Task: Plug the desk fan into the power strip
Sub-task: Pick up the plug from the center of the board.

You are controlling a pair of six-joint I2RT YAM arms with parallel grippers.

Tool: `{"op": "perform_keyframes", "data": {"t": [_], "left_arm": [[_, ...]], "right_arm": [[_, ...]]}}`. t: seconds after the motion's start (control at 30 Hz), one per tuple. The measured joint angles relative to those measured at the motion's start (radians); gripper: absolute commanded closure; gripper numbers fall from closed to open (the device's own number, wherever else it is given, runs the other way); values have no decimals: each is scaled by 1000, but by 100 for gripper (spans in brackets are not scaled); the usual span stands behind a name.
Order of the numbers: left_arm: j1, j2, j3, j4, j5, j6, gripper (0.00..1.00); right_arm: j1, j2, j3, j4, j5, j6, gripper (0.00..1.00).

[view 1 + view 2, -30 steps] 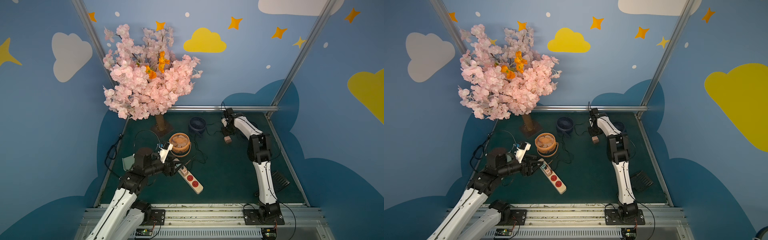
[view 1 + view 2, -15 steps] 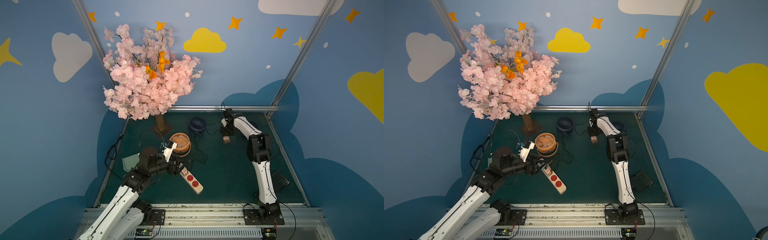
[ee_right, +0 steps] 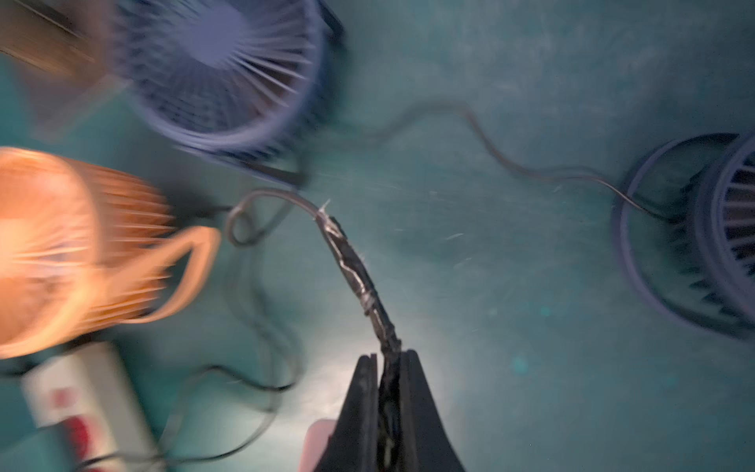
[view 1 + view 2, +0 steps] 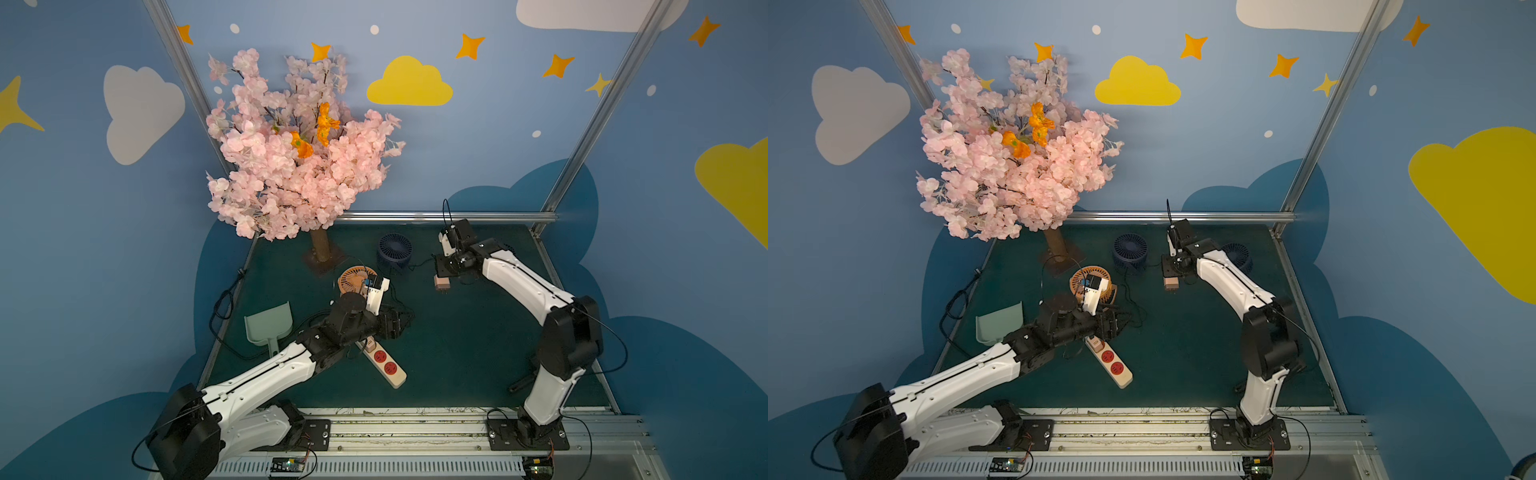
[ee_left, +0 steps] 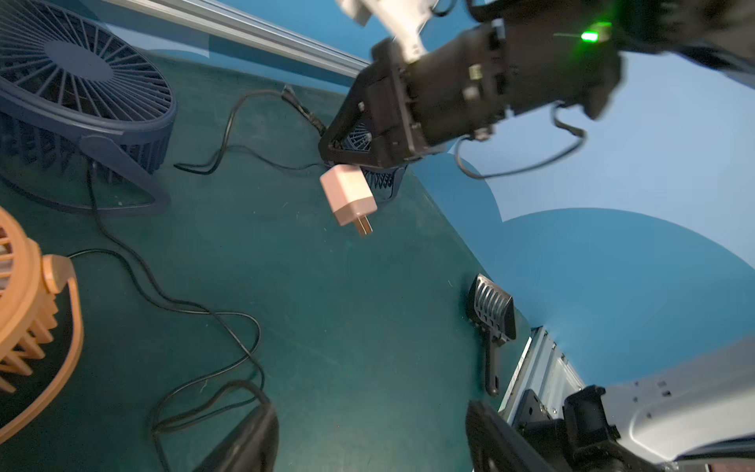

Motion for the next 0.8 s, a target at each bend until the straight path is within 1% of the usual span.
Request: {"op": "perform_keyframes", "data": {"t": [0.1, 0.17, 0.27, 0.43, 0.6, 0.8], "left_arm": [[-24, 54, 39, 43, -17, -32, 22], [-32, 77, 57, 68, -18, -50, 22], [-34, 88, 59, 94, -25, -76, 22], [-34, 94, 57, 117, -36, -101, 21], [-35, 135, 63, 126, -48, -114, 23], [-34, 193, 110, 134, -53, -126, 36]], "right_arm": [[66, -150, -142, 113, 16, 102, 100], [108, -224, -220, 169, 23, 170, 100], [150, -285, -285, 228, 20, 255, 100], [170, -317, -314, 293, -3, 348, 100], [193, -349, -329, 330, -24, 381, 100], [234, -374, -329, 359, -36, 388, 100]]}}
